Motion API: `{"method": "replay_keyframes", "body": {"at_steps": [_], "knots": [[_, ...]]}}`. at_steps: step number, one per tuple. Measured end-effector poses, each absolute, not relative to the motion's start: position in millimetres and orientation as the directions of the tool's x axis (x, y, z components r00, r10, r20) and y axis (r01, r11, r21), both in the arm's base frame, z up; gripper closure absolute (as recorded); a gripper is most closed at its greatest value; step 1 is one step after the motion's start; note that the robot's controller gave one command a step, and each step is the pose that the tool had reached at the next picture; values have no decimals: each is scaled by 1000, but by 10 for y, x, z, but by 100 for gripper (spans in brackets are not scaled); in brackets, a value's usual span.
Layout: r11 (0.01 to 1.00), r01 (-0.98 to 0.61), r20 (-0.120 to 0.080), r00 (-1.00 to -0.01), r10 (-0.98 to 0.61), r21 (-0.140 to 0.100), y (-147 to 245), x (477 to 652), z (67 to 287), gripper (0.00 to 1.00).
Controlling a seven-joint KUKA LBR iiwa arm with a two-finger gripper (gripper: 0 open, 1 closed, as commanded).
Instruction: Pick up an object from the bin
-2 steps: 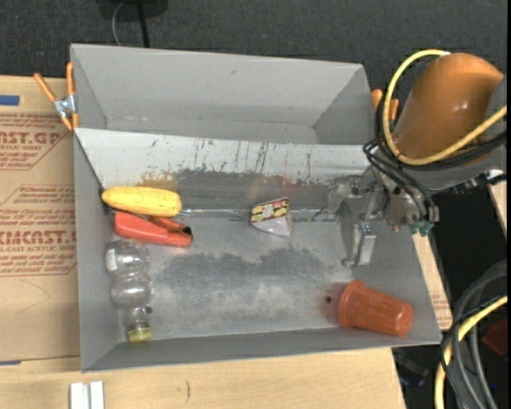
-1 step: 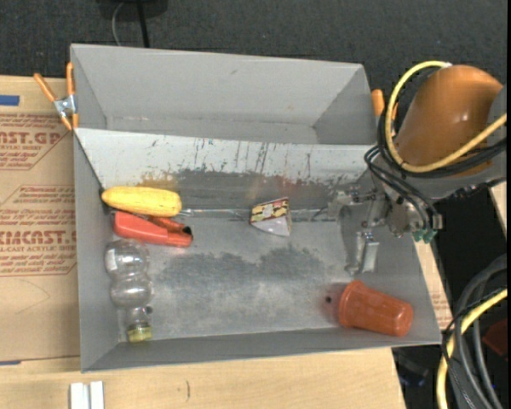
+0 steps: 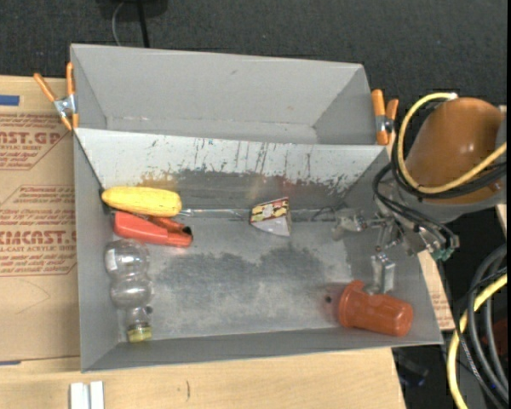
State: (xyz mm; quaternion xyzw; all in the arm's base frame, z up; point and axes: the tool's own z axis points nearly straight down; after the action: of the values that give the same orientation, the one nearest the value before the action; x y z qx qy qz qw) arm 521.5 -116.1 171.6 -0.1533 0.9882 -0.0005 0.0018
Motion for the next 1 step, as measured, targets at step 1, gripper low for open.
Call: {"method": "replay_keyframes", "body": {"at_steps": [1], "knots": [[955,-295,-5,-955,-295,-1,-1260,5051,1509,0]]}}
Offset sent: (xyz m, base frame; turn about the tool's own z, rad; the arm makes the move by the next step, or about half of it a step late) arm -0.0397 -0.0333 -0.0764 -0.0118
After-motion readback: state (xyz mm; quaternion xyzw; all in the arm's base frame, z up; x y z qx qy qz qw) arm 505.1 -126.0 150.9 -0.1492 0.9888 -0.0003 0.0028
